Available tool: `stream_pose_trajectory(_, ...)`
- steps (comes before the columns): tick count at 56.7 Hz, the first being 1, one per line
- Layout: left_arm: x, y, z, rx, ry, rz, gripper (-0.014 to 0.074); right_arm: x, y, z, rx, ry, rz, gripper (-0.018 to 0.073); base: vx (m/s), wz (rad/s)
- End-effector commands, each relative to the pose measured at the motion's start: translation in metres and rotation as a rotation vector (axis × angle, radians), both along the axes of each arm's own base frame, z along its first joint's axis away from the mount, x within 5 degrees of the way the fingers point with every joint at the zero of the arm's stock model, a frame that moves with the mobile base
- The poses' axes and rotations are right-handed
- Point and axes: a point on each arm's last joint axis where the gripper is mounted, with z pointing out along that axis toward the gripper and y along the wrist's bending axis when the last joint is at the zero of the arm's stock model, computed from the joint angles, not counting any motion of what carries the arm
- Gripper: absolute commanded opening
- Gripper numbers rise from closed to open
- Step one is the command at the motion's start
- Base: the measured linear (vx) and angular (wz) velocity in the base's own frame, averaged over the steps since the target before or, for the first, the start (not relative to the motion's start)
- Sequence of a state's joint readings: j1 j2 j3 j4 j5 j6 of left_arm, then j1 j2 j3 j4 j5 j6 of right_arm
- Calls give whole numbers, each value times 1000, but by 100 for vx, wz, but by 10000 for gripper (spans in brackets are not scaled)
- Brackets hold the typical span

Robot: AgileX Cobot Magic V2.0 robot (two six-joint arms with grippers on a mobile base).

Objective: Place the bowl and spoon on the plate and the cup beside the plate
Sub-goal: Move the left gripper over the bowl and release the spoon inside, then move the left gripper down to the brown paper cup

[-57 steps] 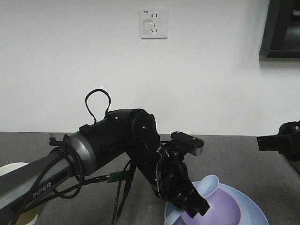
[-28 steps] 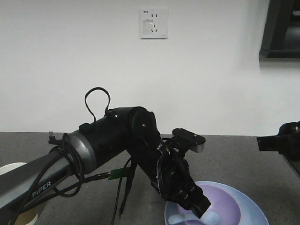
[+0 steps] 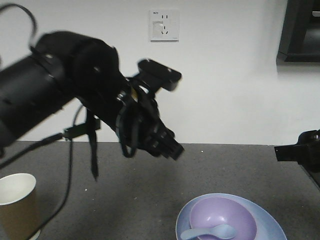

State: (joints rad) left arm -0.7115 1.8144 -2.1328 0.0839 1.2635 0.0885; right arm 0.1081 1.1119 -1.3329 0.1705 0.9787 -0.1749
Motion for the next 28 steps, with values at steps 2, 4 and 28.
stream_pose_trajectory(2,-18,49,45,-38,-131,108,524,-3,-1,16,13,-106,-11,592,0,0)
stream_pose_trajectory(4,-18,62,45,-24,-132,133,524,-3,-1,16,13,-106,-11,592,0,0)
stream_pose_trajectory(28,6,159,-25,152,66,394,524,-3,-1,17,8,-108,-11,592,0,0)
